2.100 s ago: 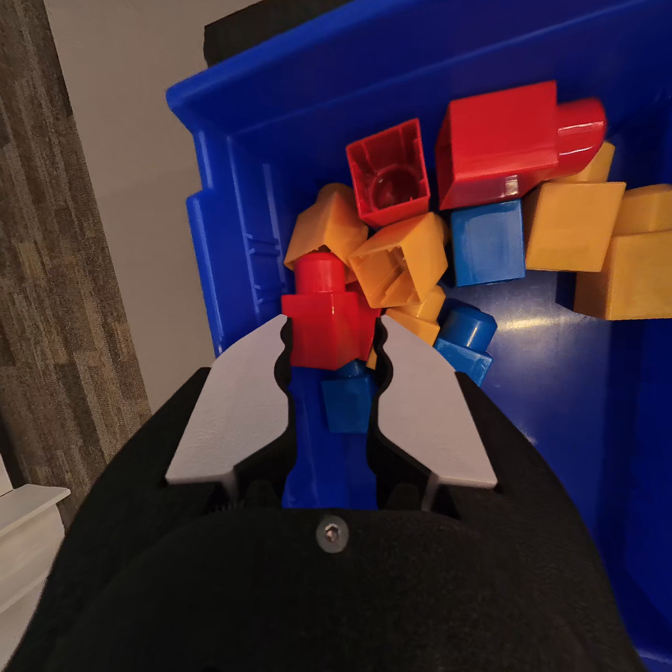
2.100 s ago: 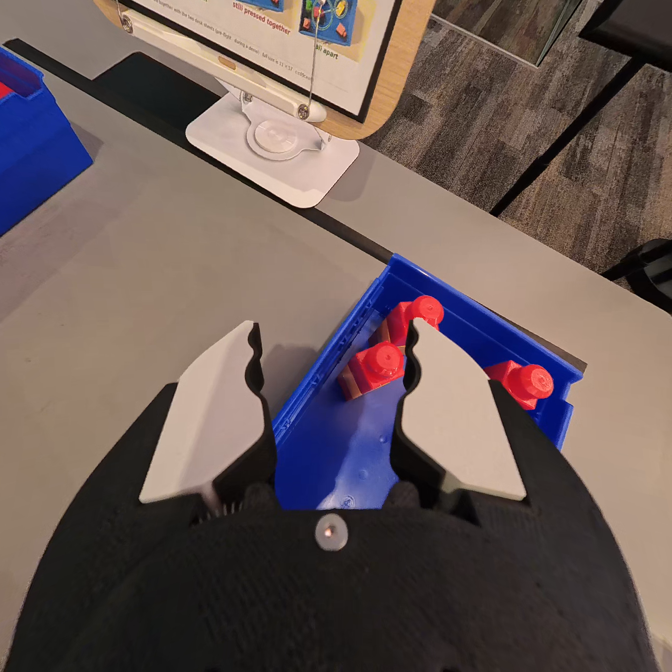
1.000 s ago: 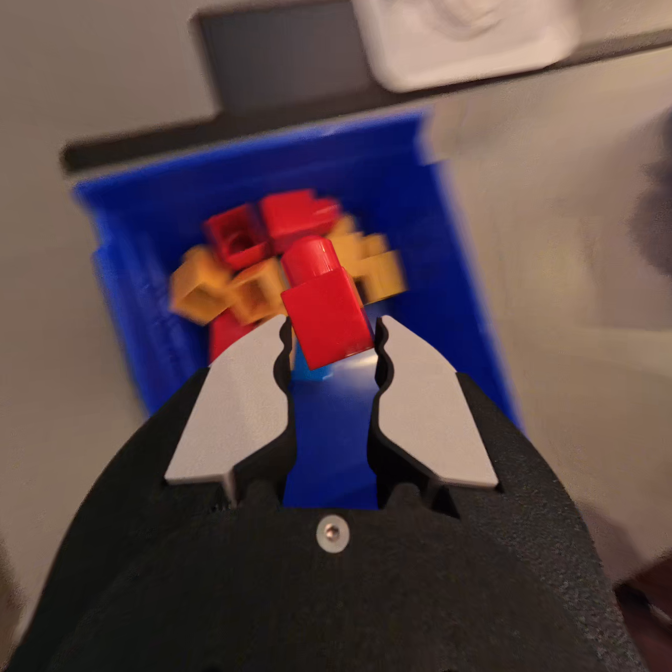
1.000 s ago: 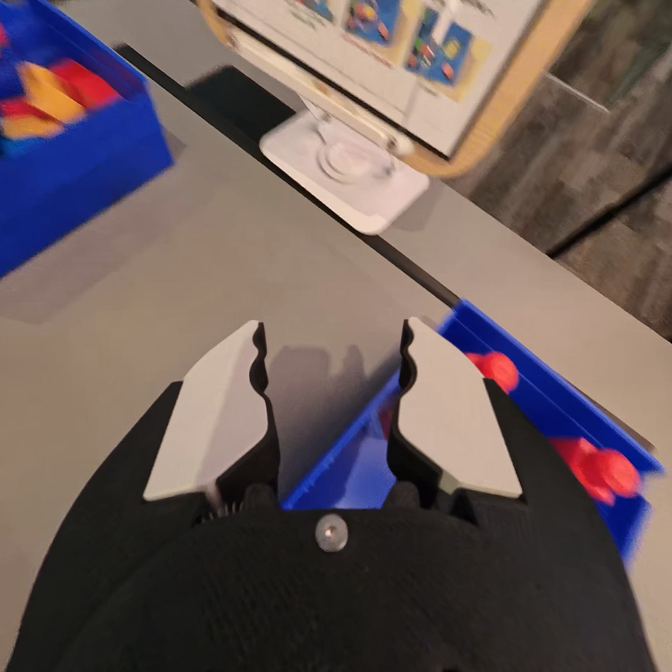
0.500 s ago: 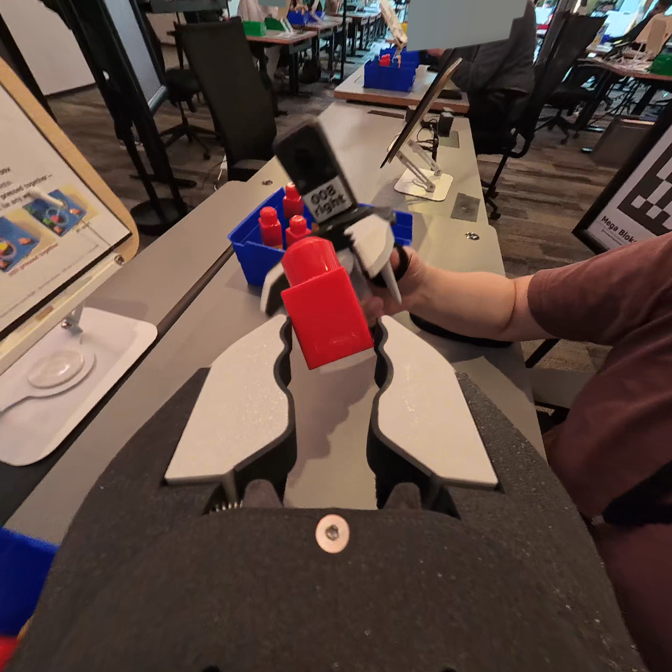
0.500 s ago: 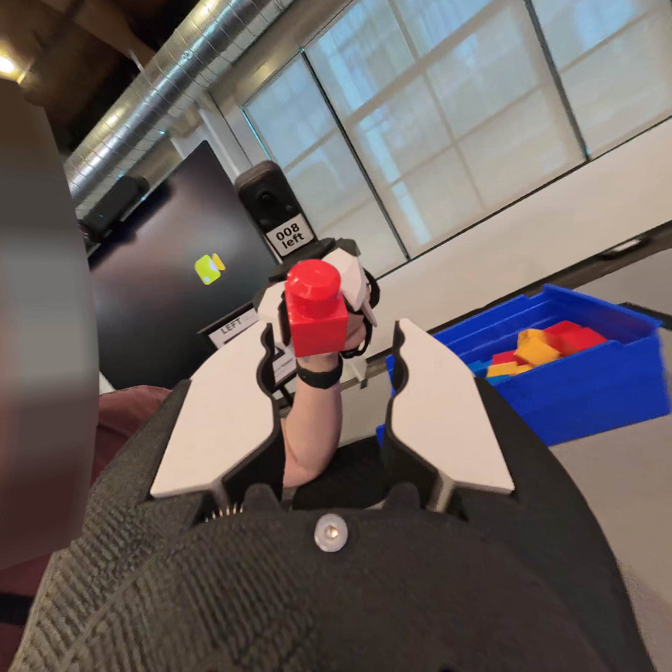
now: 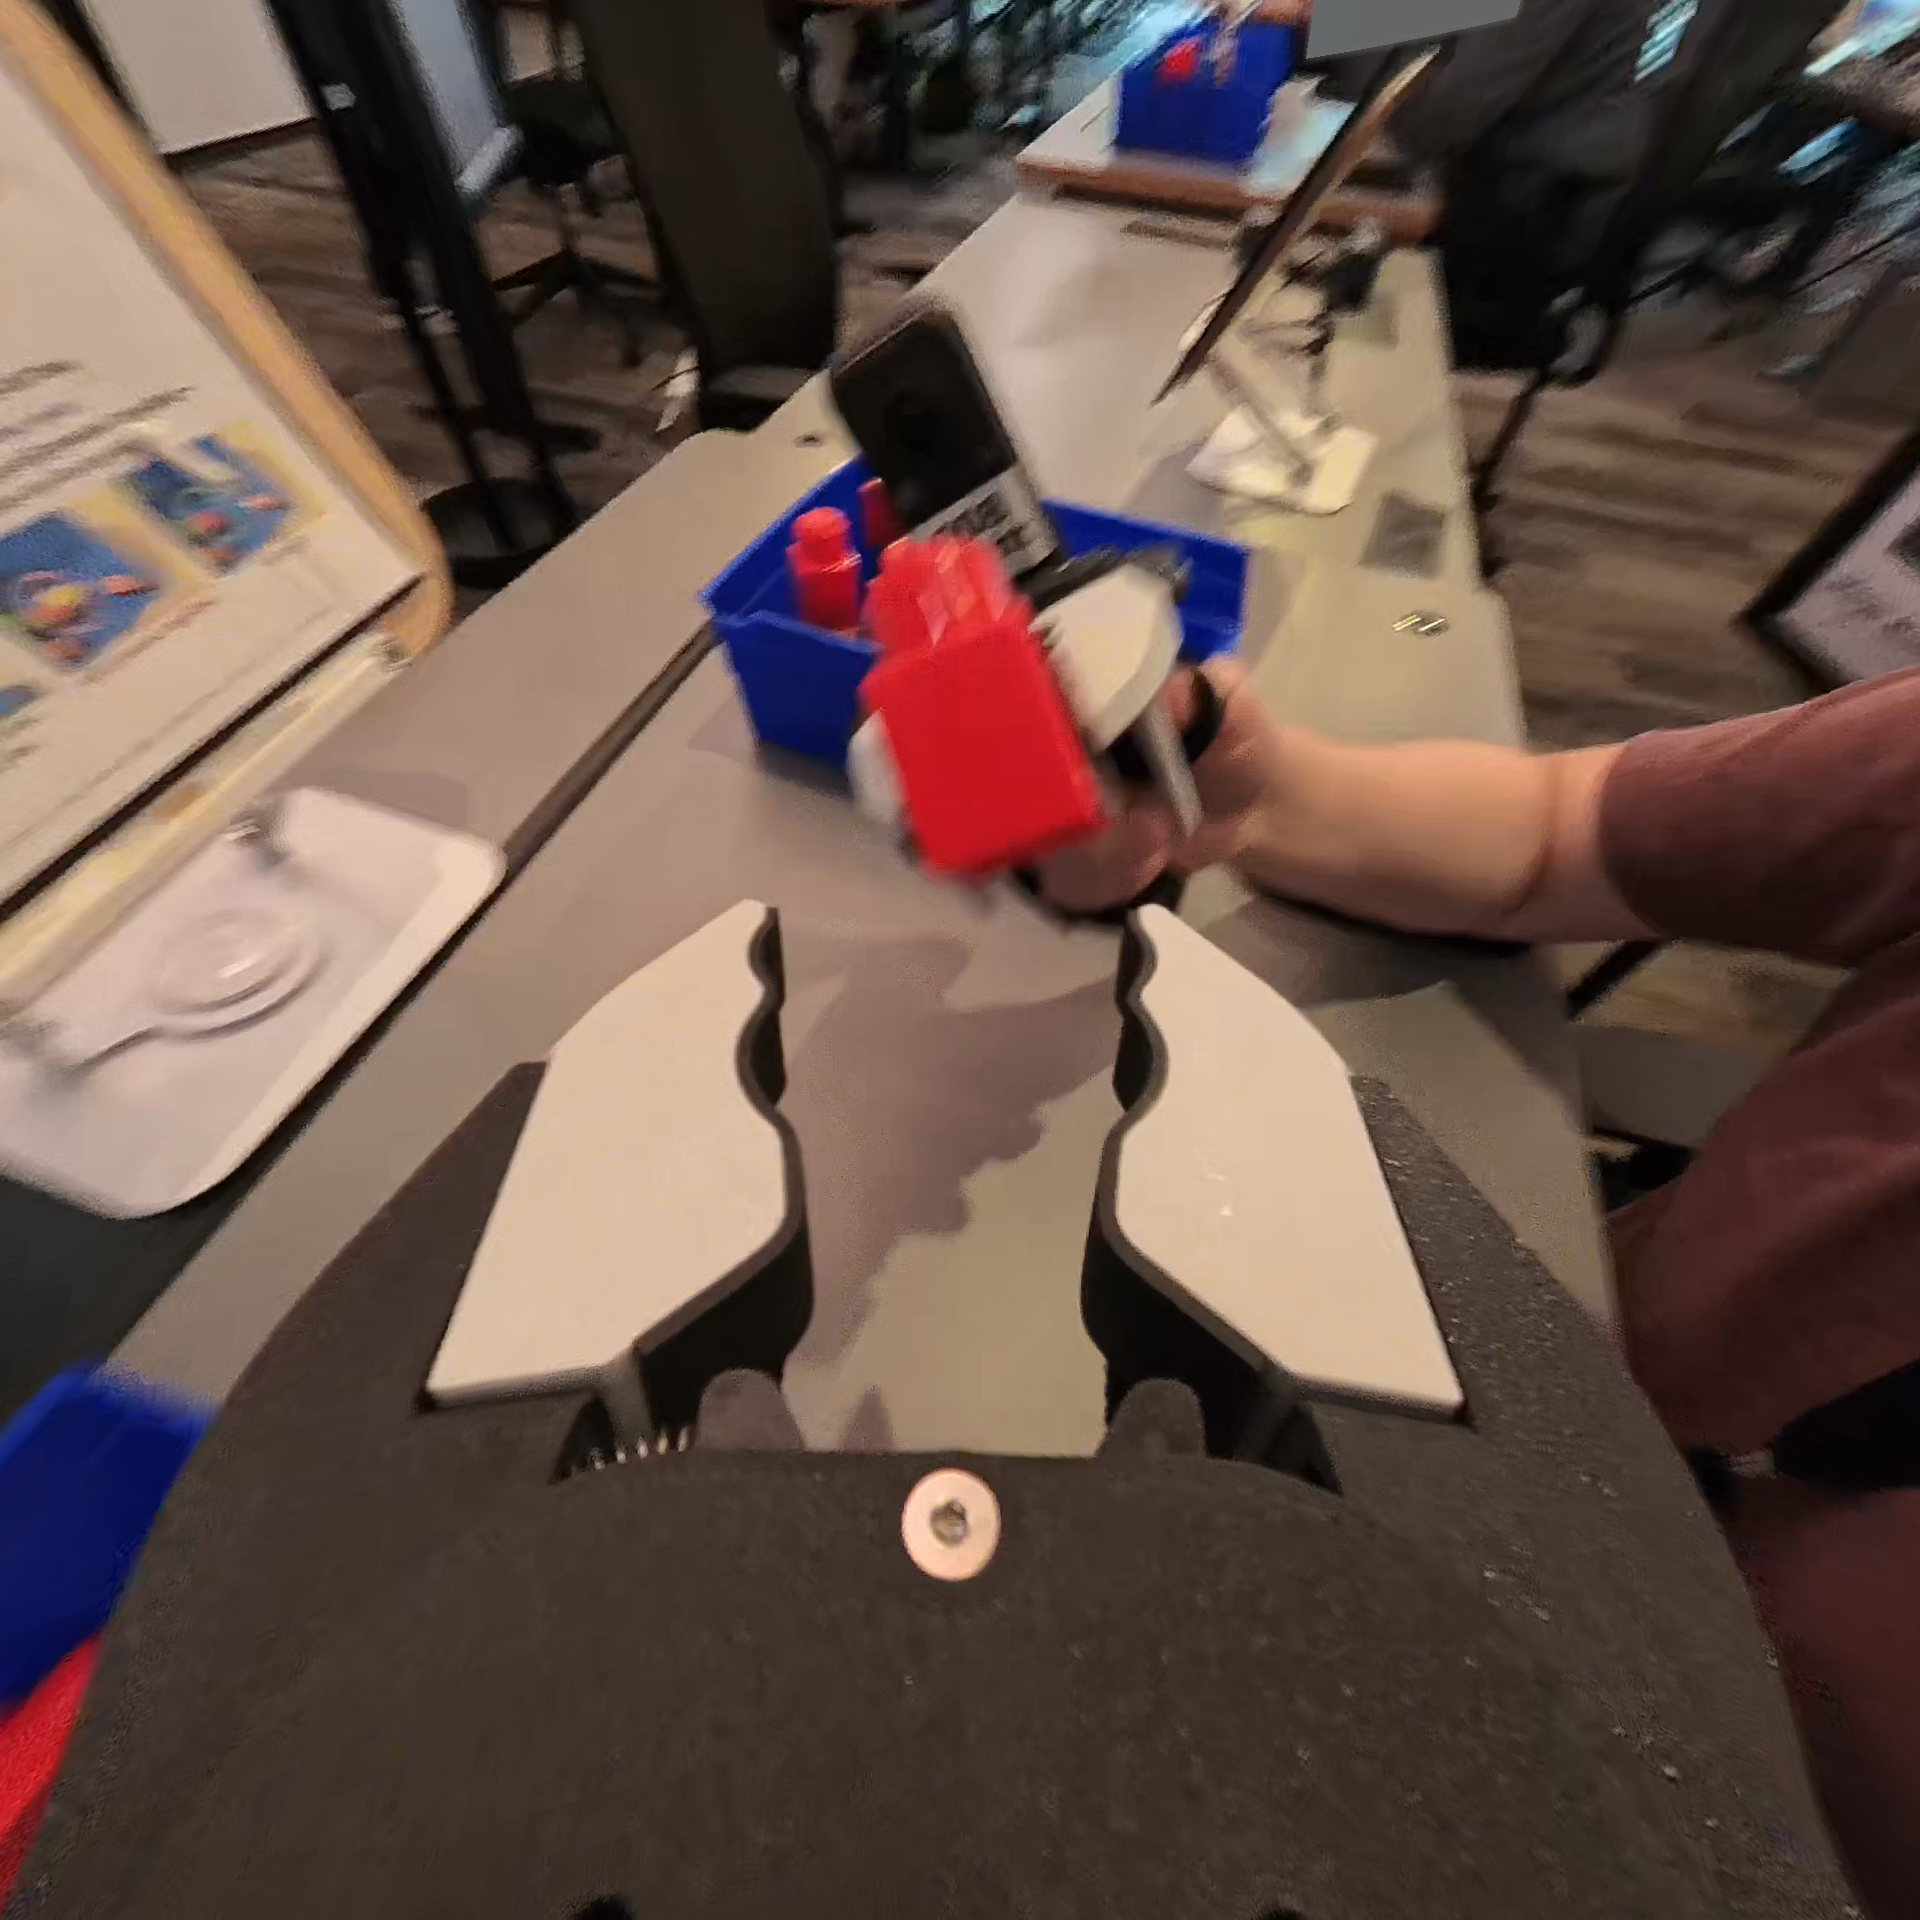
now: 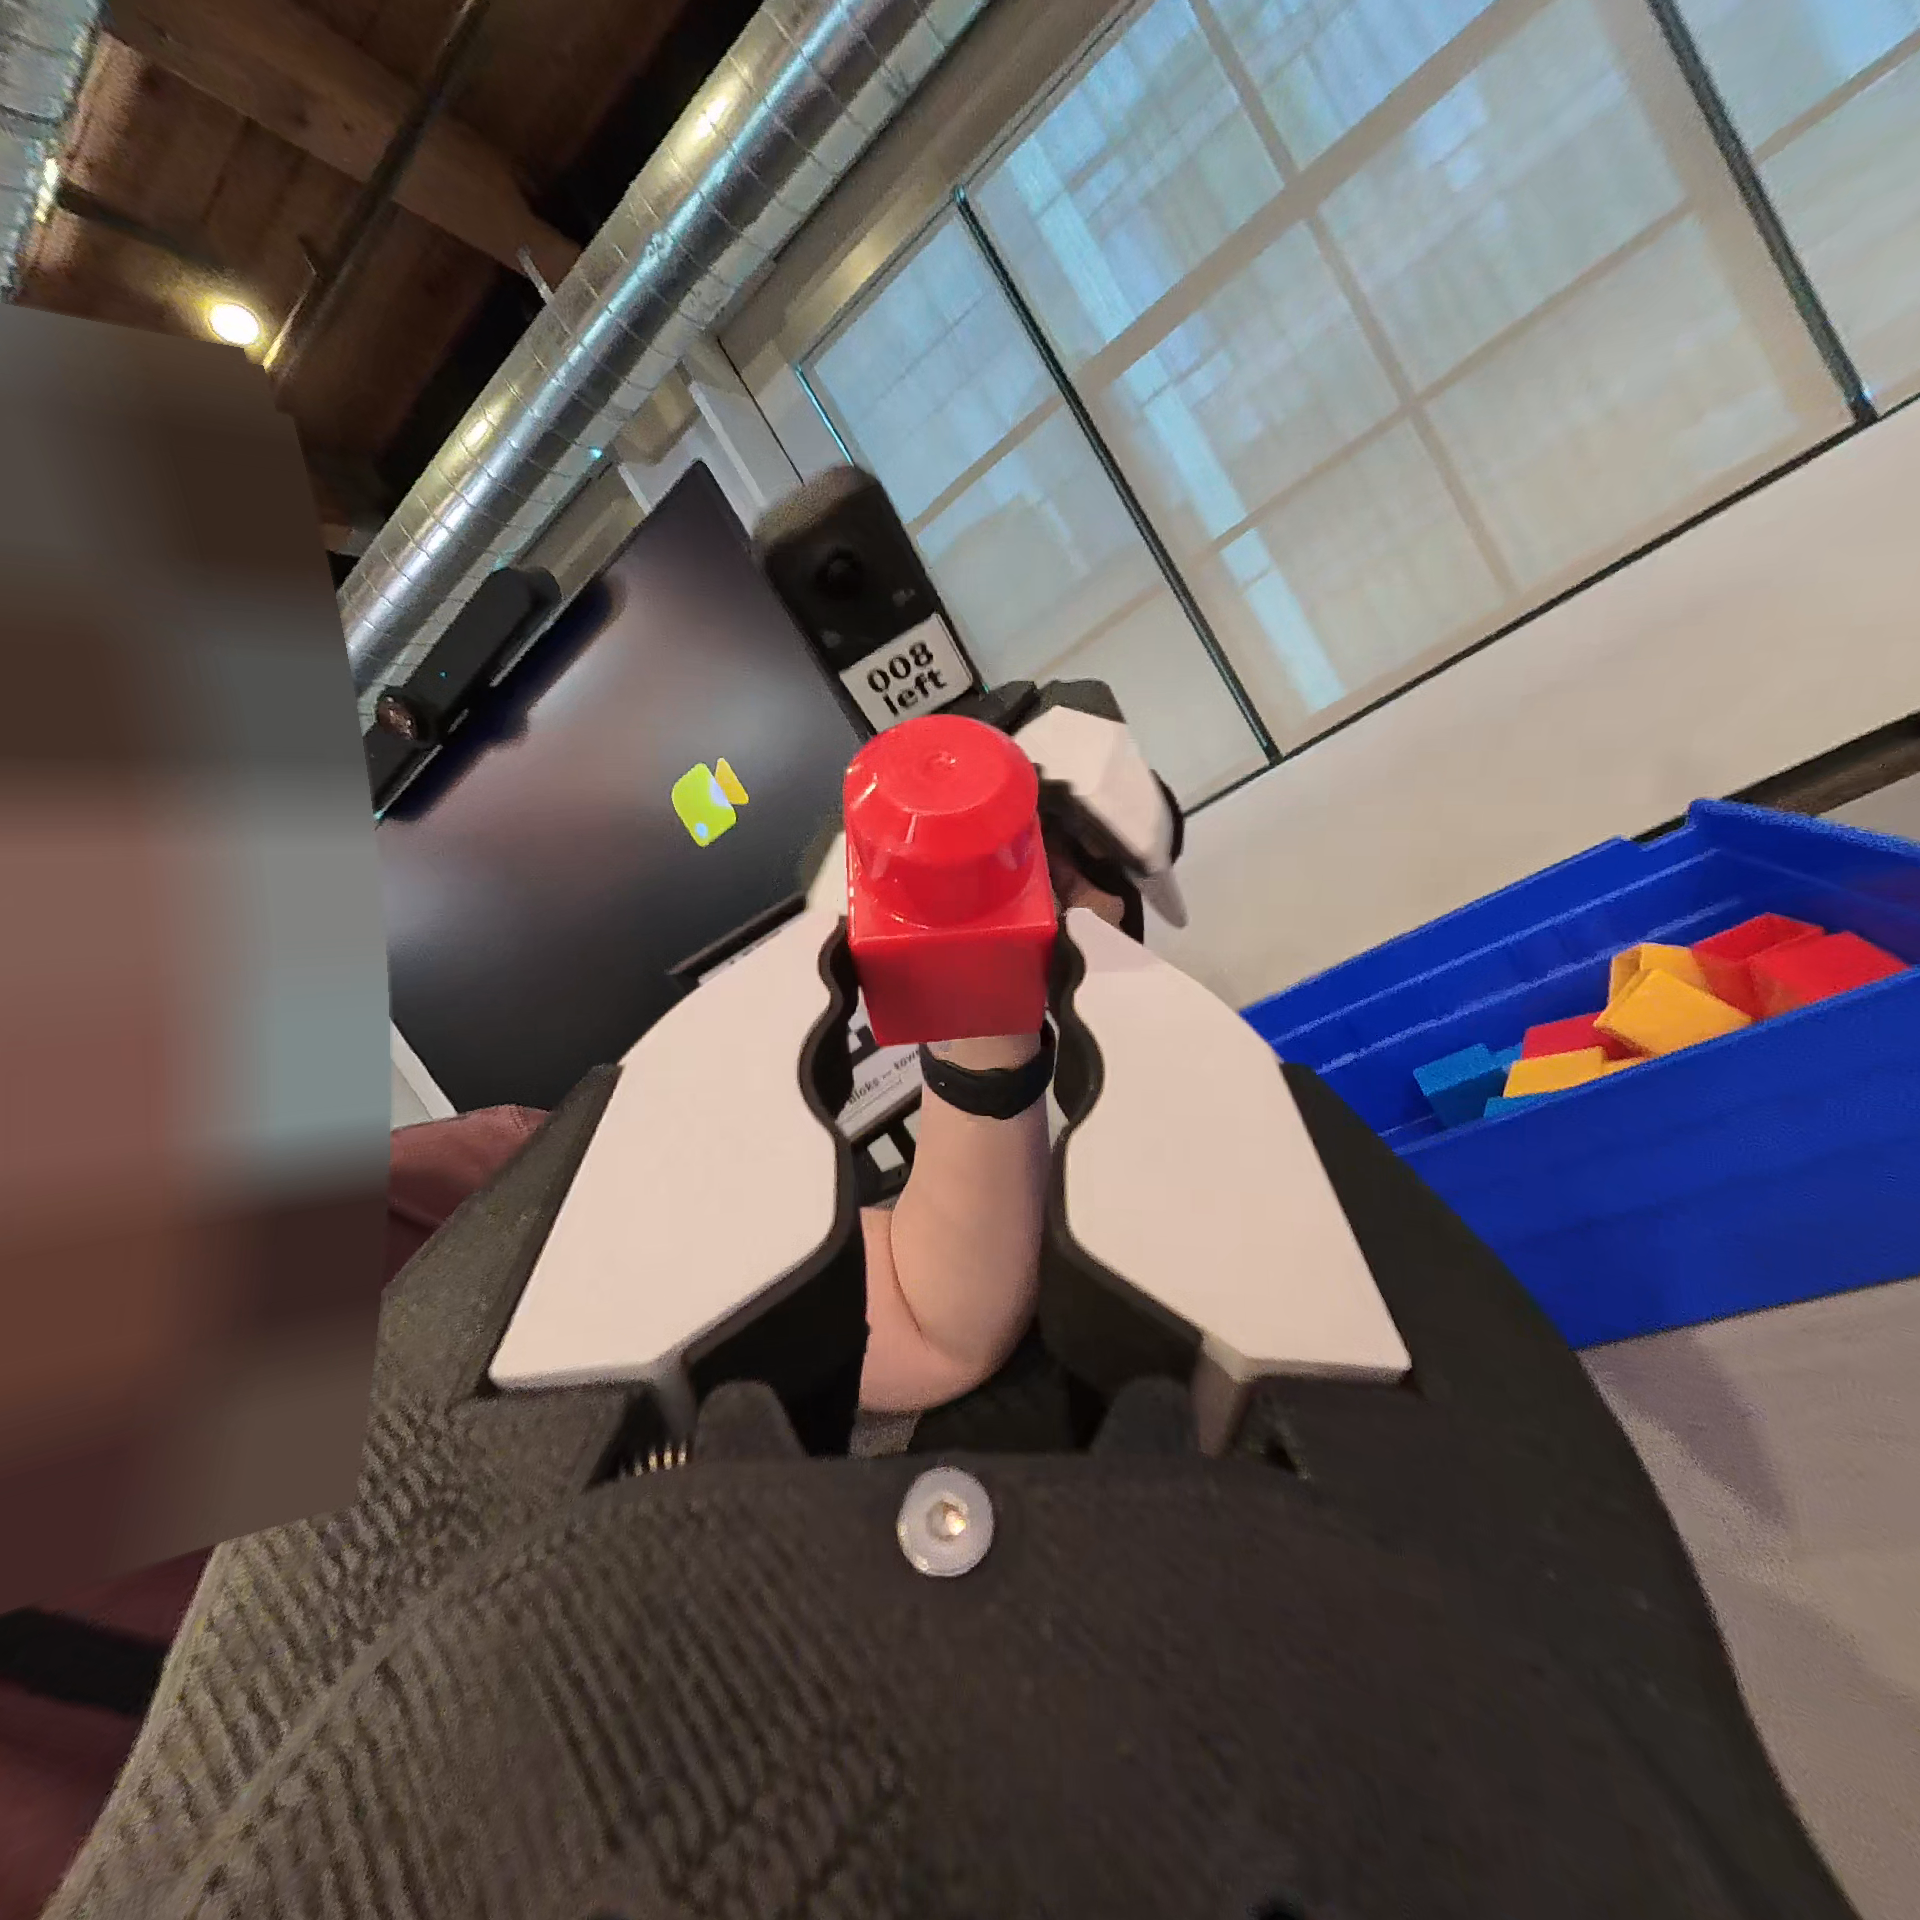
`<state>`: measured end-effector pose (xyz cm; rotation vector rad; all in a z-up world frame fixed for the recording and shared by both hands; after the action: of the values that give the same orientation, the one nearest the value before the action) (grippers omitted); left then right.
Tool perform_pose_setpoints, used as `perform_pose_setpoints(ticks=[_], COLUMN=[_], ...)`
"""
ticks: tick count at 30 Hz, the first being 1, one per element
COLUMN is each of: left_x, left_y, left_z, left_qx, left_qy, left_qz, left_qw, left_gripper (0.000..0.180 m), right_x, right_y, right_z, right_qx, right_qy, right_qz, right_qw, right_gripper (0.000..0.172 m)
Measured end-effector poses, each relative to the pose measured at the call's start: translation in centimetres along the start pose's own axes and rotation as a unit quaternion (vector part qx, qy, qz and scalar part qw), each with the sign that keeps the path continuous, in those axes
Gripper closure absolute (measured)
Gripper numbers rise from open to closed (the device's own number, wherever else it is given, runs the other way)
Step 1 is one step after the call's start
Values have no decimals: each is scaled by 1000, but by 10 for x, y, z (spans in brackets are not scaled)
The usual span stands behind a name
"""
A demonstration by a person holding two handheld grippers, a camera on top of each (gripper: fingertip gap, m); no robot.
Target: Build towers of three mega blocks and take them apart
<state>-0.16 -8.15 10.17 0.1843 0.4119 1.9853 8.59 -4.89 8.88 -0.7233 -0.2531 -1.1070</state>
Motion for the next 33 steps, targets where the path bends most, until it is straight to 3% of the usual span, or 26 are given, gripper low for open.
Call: perform_pose_setpoints(ticks=[2,5,10,13,18,20,27,33], left_x=[23,73,138,164,177,184,186,190], left_y=[30,91,134,128,113,114,108,103], left_z=[-10,-41,-128,-158,-192,-199,-204,-215], left_qx=[34,86,222,246,338,362,369,414], left_qy=[-17,-13,52,86,13,-11,-32,-28], left_qz=[87,272,356,356,349,364,343,335], left_qw=[995,958,906,897,874,858,863,846], left_gripper=[116,118,128,143,127,126,130,133], right_x=[5,9,15,14,3,-1,-6,-5], right_y=[11,28,44,49,48,45,37,34], right_z=[15,33,48,50,41,36,23,20], right_qx=[-8,11,43,44,67,82,108,117], right_qy=[12,87,172,164,141,133,115,113], right_qz=[-9,-89,-175,-181,-184,-184,-175,-168], right_qw=[1000,992,969,969,970,970,972,972], right_gripper=[136,136,136,136,136,136,136,136])
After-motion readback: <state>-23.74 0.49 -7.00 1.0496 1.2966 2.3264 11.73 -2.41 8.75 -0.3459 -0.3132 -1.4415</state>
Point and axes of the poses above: each gripper's, where its closed fingertips meet, y back along the fingers, z out of its top, x = y × z across the jaws, the point moved 4 cm from there along y, back along the fingers, and after that the axes turned 1 degree about -z, right-handed, at the moved point
